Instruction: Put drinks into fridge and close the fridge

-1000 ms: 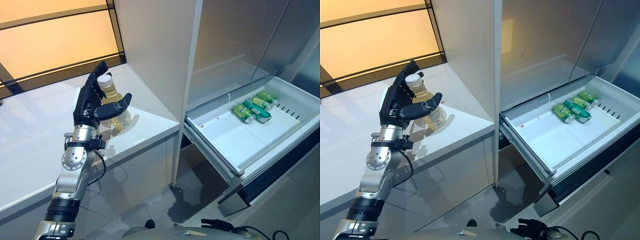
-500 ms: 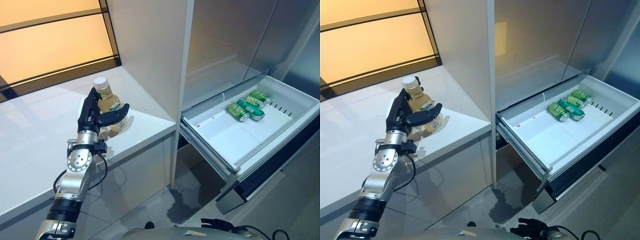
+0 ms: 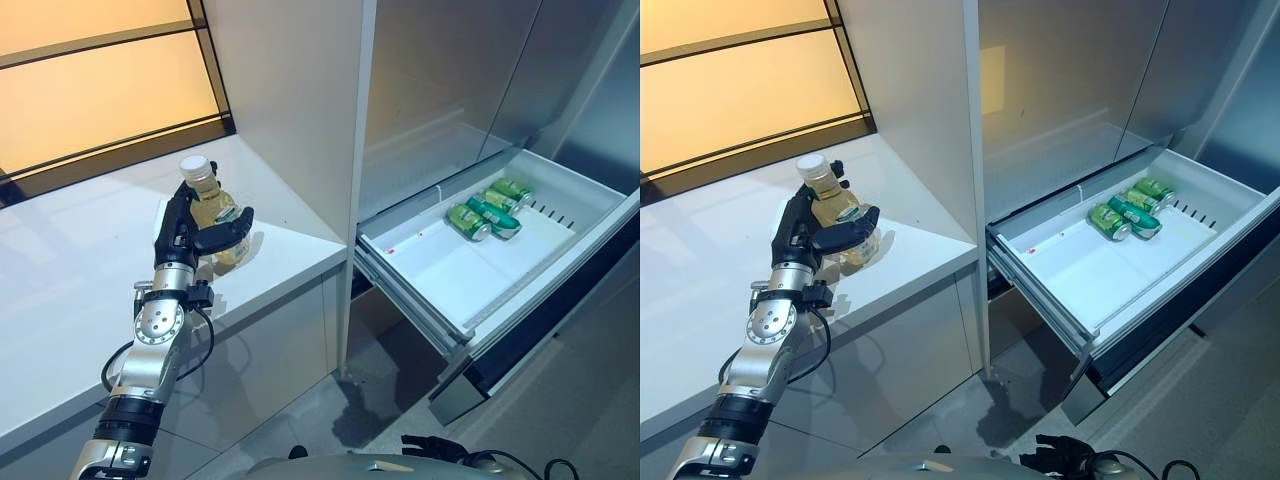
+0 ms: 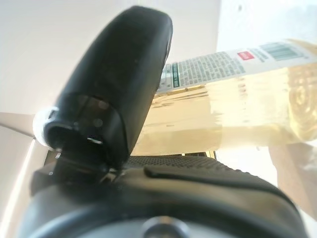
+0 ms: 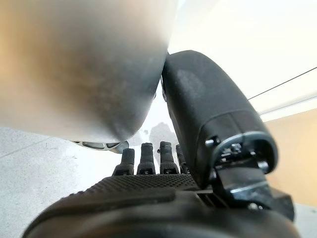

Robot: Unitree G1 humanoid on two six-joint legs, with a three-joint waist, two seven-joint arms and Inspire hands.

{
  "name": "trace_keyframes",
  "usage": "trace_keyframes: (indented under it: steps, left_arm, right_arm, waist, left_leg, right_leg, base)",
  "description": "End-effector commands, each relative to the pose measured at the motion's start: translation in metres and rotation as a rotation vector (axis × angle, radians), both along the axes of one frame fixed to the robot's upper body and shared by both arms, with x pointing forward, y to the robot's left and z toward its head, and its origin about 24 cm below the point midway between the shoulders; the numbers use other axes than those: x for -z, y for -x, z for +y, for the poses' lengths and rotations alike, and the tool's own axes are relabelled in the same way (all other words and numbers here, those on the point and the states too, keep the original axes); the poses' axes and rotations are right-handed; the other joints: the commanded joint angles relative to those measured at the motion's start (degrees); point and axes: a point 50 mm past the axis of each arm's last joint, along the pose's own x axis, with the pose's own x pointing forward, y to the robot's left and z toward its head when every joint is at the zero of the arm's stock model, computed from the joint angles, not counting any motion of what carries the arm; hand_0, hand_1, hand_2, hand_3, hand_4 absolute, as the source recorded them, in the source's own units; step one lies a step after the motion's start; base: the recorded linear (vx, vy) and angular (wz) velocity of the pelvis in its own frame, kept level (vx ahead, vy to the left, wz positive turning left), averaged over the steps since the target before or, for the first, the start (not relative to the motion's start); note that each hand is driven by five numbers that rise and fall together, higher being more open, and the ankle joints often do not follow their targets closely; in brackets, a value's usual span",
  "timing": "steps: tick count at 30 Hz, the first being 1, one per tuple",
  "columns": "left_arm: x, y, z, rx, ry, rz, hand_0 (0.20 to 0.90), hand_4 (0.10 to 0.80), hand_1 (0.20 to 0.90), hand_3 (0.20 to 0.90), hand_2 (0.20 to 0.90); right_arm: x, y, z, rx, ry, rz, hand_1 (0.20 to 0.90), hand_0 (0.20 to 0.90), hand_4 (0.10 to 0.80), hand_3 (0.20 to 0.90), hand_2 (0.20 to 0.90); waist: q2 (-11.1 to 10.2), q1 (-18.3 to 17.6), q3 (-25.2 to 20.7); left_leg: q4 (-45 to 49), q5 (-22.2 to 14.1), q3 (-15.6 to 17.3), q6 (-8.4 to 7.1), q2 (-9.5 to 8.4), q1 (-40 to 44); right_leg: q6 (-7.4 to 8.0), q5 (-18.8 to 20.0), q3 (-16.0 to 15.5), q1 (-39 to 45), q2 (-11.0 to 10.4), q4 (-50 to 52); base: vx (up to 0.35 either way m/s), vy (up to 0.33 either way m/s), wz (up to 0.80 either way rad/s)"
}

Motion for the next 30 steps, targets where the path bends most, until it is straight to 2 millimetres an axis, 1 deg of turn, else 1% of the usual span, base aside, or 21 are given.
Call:
trace_keyframes:
  steps: [1, 3, 5, 6, 9, 10, 12, 14, 15, 17, 19, 20, 21, 23, 24, 27, 28, 30]
  left_arm:
    - [-0.072, -0.005, -0.006, 0.146, 0.118, -0.398, 0.3, 0.1, 0.3, 0.2, 0.3]
    - [-0.078, -0.001, -0.008, 0.196, 0.173, -0.456, 0.3, 0.1, 0.3, 0.2, 0.3]
    - [-0.091, 0.005, -0.015, 0.265, 0.212, -0.545, 0.3, 0.1, 0.3, 0.2, 0.3]
    - [-0.096, 0.008, -0.017, 0.285, 0.215, -0.578, 0.3, 0.1, 0.3, 0.2, 0.3]
    - [-0.111, 0.018, -0.026, 0.345, 0.176, -0.685, 0.3, 0.1, 0.3, 0.2, 0.3]
    - [-0.113, 0.019, -0.027, 0.353, 0.169, -0.698, 0.3, 0.1, 0.3, 0.2, 0.3]
    - [-0.123, 0.024, -0.032, 0.384, 0.132, -0.749, 0.3, 0.1, 0.3, 0.2, 0.3]
    - [-0.129, 0.027, -0.033, 0.418, 0.111, -0.783, 0.3, 0.1, 0.3, 0.2, 0.3]
    - [-0.133, 0.028, -0.034, 0.428, 0.102, -0.8, 0.3, 0.1, 0.3, 0.2, 0.3]
    - [-0.137, 0.029, -0.036, 0.456, 0.093, -0.814, 0.3, 0.1, 0.3, 0.2, 0.3]
    - [-0.14, 0.03, -0.039, 0.495, 0.081, -0.827, 0.3, 0.1, 0.3, 0.2, 0.3]
    - [-0.141, 0.03, -0.04, 0.511, 0.081, -0.829, 0.3, 0.1, 0.3, 0.2, 0.3]
    - [-0.141, 0.03, -0.042, 0.536, 0.073, -0.829, 0.3, 0.1, 0.3, 0.2, 0.3]
    - [-0.141, 0.03, -0.045, 0.569, 0.067, -0.82, 0.3, 0.1, 0.3, 0.2, 0.3]
    - [-0.141, 0.03, -0.045, 0.574, 0.067, -0.818, 0.3, 0.1, 0.3, 0.2, 0.3]
    - [-0.139, 0.028, -0.049, 0.647, 0.085, -0.789, 0.3, 0.1, 0.3, 0.2, 0.3]
    - [-0.138, 0.027, -0.05, 0.666, 0.091, -0.784, 0.3, 0.1, 0.3, 0.2, 0.3]
    - [-0.138, 0.026, -0.053, 0.717, 0.107, -0.764, 0.3, 0.1, 0.3, 0.2, 0.3]
  right_arm:
    - [-0.005, -0.011, 0.008, -0.147, -0.052, -0.087, 0.9, 0.9, 0.8, 0.9, 0.9]
    - [-0.009, -0.02, 0.014, -0.214, -0.066, -0.14, 0.9, 0.9, 0.8, 0.9, 0.9]
    - [-0.016, -0.035, 0.026, -0.314, -0.08, -0.232, 0.9, 0.9, 0.8, 0.9, 0.9]
    - [-0.019, -0.04, 0.031, -0.343, -0.091, -0.264, 0.9, 0.9, 0.8, 0.9, 0.9]
    - [-0.037, -0.062, 0.051, -0.436, -0.125, -0.405, 0.9, 0.9, 0.8, 0.9, 0.9]
    - [-0.04, -0.064, 0.053, -0.435, -0.131, -0.415, 0.9, 0.9, 0.8, 0.9, 0.9]
    - [-0.058, -0.079, 0.068, -0.438, -0.191, -0.513, 0.9, 0.9, 0.8, 0.9, 0.9]
    - [-0.072, -0.087, 0.076, -0.404, -0.258, -0.577, 0.9, 0.9, 0.8, 0.9, 0.9]
    - [-0.082, -0.093, 0.081, -0.391, -0.299, -0.6, 0.9, 0.9, 0.8, 0.9, 0.9]
    - [-0.09, -0.098, 0.085, -0.374, -0.345, -0.64, 0.9, 0.9, 0.8, 0.9, 0.9]
    - [-0.11, -0.11, 0.091, -0.366, -0.405, -0.717, 0.9, 0.9, 0.8, 0.9, 0.9]
    - [-0.116, -0.113, 0.092, -0.369, -0.423, -0.745, 0.9, 0.9, 0.8, 0.9, 0.9]
    - [-0.135, -0.122, 0.095, -0.384, -0.468, -0.811, 0.9, 0.9, 0.8, 0.9, 0.9]
    - [-0.165, -0.134, 0.095, -0.406, -0.523, -0.908, 0.9, 0.9, 0.8, 0.9, 0.9]
    - [-0.172, -0.137, 0.094, -0.409, -0.534, -0.922, 0.9, 0.9, 0.8, 0.9, 0.9]
    - [-0.227, -0.153, 0.084, -0.443, -0.586, -1.126, 0.9, 0.9, 0.8, 0.9, 0.9]
    - [-0.238, -0.155, 0.081, -0.443, -0.57, -1.174, 0.9, 0.9, 0.8, 0.9, 0.9]
    - [-0.267, -0.161, 0.073, -0.437, -0.569, -1.286, 0.9, 0.9, 0.8, 0.9, 0.9]
  waist:
    - [-0.9, 0.3, -0.7]
    - [-1.0, 0.2, -0.6]
    - [-1.3, 0.1, -0.6]
    - [-1.4, 0.0, -0.5]
    - [-1.7, -0.6, -0.4]
    - [-1.7, -0.7, -0.4]
    - [-1.8, -1.5, -0.4]
    - [-1.8, -2.2, -0.5]
    - [-1.7, -2.7, -0.6]
    - [-1.6, -3.1, -0.6]
    - [-1.4, -3.8, -0.6]
    - [-1.4, -3.9, -0.5]
    - [-1.3, -4.4, -0.4]
    - [-1.3, -5.0, -0.2]
    - [-1.3, -5.1, -0.1]
    - [-1.4, -5.9, 0.0]
    - [-1.4, -6.0, -0.1]
    - [-1.5, -6.4, -0.1]
  left_leg:
    - [0.7, -8.8, 4.7, 3.18, -3.3, 3.5]
    - [0.7, -8.8, 4.8, 3.17, -3.28, 3.4]
    - [0.6, -8.8, 4.9, 3.14, -3.24, 3.3]
    - [0.5, -8.8, 4.9, 3.15, -3.23, 3.3]
    - [0.6, -8.8, 5.1, 3.19, -3.26, 3.3]
    - [0.6, -8.8, 5.2, 3.21, -3.27, 3.3]
    - [0.6, -8.9, 5.3, 3.34, -3.42, 3.4]
    - [0.5, -9.0, 5.6, 3.42, -3.46, 3.5]
    - [0.4, -9.1, 5.9, 3.53, -3.52, 3.7]
    - [0.4, -9.1, 6.3, 3.65, -3.59, 3.8]
    - [0.5, -9.3, 6.9, 3.91, -3.71, 4.0]
    - [0.5, -9.3, 7.1, 3.98, -3.74, 4.1]
    - [0.5, -9.3, 7.5, 4.18, -3.74, 4.2]
    - [0.7, -9.4, 8.2, 4.47, -3.86, 4.3]
    - [0.7, -9.5, 8.3, 4.56, -3.92, 4.3]
    - [1.0, -9.6, 9.4, 5.04, -4.21, 4.5]
    - [1.1, -9.7, 9.6, 5.11, -4.24, 4.4]
    - [1.0, -9.8, 10.4, 5.34, -4.26, 4.4]
  right_leg:
    - [3.97, -4.0, 5.8, -2.7, -1.3, 6.7]
    - [4.05, -3.9, 5.8, -2.8, -1.3, 6.7]
    - [4.19, -3.7, 5.8, -2.9, -1.4, 6.6]
    - [4.23, -3.7, 5.8, -3.0, -1.5, 6.5]
    - [4.41, -3.3, 6.0, -3.1, -1.7, 6.2]
    - [4.43, -3.3, 6.1, -3.1, -1.7, 6.2]
    - [4.59, -2.9, 6.4, -3.2, -1.8, 5.9]
    - [4.81, -2.6, 6.7, -3.4, -2.0, 5.8]
    - [4.96, -2.4, 7.0, -3.5, -2.0, 5.6]
    - [5.1, -2.2, 7.3, -3.6, -2.1, 5.6]
    - [5.39, -2.0, 7.9, -3.9, -2.3, 5.7]
    - [5.45, -1.9, 8.1, -4.0, -2.3, 5.8]
    - [5.6, -1.9, 8.5, -4.3, -2.3, 6.3]
    - [5.83, -1.8, 9.2, -4.9, -2.4, 7.0]
    - [5.89, -1.8, 9.4, -5.0, -2.4, 7.1]
    - [6.35, -1.3, 10.9, -5.8, -2.6, 7.8]
    - [6.48, -1.2, 11.1, -6.0, -2.7, 7.9]
    - [6.62, -1.0, 11.6, -6.4, -2.8, 8.2]
  base:
    - [0.0, 0.0, 0.0]
    - [0.0, 0.0, 0.0]
    - [-0.02, -0.041, -0.03]
    - [-0.031, -0.047, -0.05]
    - [-0.041, -0.042, -0.05]
    - [-0.038, -0.034, -0.09]
    - [-0.042, -0.031, -0.14]
    - [-0.05, -0.019, -0.08]
    - [-0.049, -0.006, -0.09]
    - [-0.04, 0.005, -0.21]
    - [-0.05, 0.016, -0.25]
    - [-0.063, 0.026, -0.21]
    - [-0.06, 0.027, -0.29]
    - [-0.056, 0.029, -0.35]
    - [-0.043, 0.035, -0.4]
    - [-0.048, 0.05, -0.33]
    - [-0.039, 0.047, -0.35]
    - [-0.038, 0.042, -0.26]
